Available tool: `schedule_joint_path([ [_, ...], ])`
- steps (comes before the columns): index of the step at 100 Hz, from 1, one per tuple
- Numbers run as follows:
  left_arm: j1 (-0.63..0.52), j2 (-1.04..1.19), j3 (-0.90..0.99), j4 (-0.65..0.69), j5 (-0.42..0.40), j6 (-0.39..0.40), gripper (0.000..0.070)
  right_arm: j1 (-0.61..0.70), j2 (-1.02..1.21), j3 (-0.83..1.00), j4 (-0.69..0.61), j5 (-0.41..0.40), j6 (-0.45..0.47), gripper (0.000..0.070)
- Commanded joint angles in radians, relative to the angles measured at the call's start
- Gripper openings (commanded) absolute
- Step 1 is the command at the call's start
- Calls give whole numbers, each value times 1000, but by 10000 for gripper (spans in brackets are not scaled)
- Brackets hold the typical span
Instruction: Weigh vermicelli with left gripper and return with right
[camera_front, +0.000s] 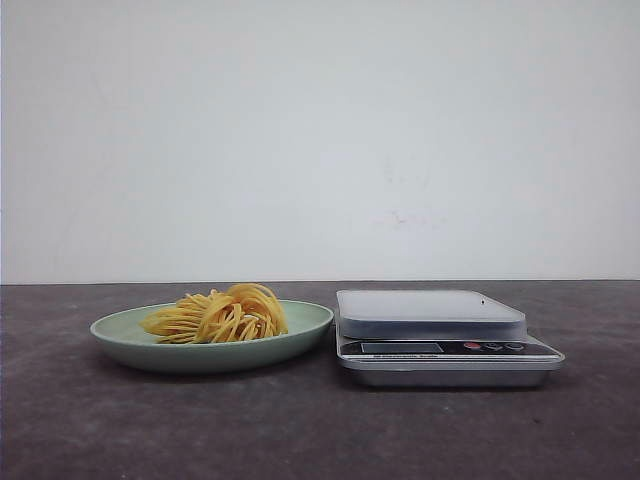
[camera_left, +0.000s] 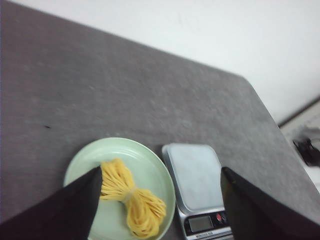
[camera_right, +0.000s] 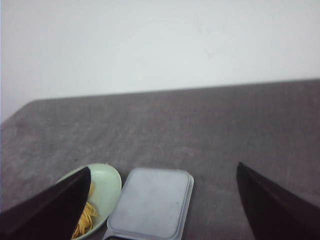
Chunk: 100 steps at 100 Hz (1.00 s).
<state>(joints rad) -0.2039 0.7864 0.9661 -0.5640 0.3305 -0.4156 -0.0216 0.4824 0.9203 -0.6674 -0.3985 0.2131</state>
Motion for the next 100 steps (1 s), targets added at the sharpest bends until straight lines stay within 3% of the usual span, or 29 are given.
schedule_joint_path([
  [1, -48, 63, 31, 10, -40, -10, 433, 0, 14, 21, 8, -21, -12, 595],
  [23, -223, 312, 64, 11, -181, -56, 434, 5, 32, 24, 5, -31, -19, 622],
  [55, -331, 668, 75, 69, -180, -137, 434, 40, 42, 24, -64, -32, -46, 635],
  [100, -341, 863, 97, 198, -182, -180, 434, 80, 46, 24, -97, -31, -71, 634],
])
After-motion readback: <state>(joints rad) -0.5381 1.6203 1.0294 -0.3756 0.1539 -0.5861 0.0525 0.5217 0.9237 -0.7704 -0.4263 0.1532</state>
